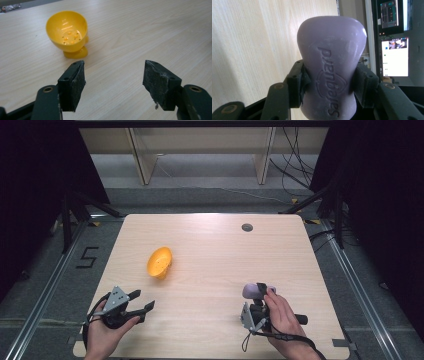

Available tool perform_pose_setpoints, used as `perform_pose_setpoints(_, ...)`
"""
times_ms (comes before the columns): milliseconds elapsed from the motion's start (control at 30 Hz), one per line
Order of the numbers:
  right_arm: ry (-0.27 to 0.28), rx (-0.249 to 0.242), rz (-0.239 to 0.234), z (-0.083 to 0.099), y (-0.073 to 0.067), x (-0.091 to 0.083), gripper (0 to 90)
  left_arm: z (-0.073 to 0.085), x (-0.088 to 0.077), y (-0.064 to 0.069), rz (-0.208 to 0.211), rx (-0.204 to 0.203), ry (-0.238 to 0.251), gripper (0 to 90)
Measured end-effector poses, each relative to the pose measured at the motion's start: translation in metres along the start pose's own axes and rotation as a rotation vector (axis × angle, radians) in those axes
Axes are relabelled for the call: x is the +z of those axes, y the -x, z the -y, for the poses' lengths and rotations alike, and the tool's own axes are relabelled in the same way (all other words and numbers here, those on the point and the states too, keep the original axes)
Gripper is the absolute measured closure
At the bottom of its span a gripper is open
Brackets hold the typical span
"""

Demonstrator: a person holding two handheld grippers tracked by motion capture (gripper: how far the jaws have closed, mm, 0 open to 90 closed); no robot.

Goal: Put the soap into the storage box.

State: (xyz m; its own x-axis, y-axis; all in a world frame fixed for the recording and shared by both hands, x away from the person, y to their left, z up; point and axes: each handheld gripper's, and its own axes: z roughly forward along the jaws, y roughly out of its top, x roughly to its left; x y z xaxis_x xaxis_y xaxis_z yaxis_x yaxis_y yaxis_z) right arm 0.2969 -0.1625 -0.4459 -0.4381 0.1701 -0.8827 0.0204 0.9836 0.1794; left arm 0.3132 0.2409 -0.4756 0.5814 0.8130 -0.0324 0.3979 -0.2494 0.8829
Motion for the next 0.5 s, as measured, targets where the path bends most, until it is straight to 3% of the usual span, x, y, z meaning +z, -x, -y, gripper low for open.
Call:
perform_pose_setpoints(67, 0.008, -0.012, 0.003, -0.001, 0.0, -0.001, 50.4, -0.002, 0.0, 0.001, 0.006, 0.01, 0.005, 33.4)
perform_pose_setpoints(100, 0.023, -0.051, 0.023, -0.005, 0.002, -0.003, 50.4, -0.003, 0.0, 0.003, 0.008, 0.009, 0.004, 33.4)
perform_pose_setpoints(133, 0.018, -0.008, 0.013, -0.006, -0.001, -0.003, 50.3, -0.007, 0.002, 0.006, 0.032, 0.016, 0.013, 33.4)
perform_pose_setpoints(267, 0.029, -0.021, 0.024, -0.009, -0.001, -0.005, 50.4, -0.016, 0.004, 0.013, 0.058, 0.04, 0.029, 32.8)
perform_pose_setpoints(300, 0.044, -0.079, 0.035, -0.013, 0.001, -0.006, 50.3, -0.02, 0.005, 0.015, 0.069, 0.046, 0.036, 32.6)
perform_pose_setpoints(367, 0.038, -0.018, 0.022, -0.014, -0.003, -0.006, 50.4, -0.031, 0.01, 0.022, 0.092, 0.063, 0.058, 32.5)
perform_pose_setpoints(400, 0.044, -0.045, 0.024, -0.015, -0.002, -0.006, 50.4, -0.031, 0.01, 0.022, 0.092, 0.063, 0.058, 32.4)
perform_pose_setpoints(500, 0.05, -0.031, 0.02, -0.017, -0.003, -0.006, 50.4, -0.039, 0.016, 0.027, 0.112, 0.068, 0.079, 32.1)
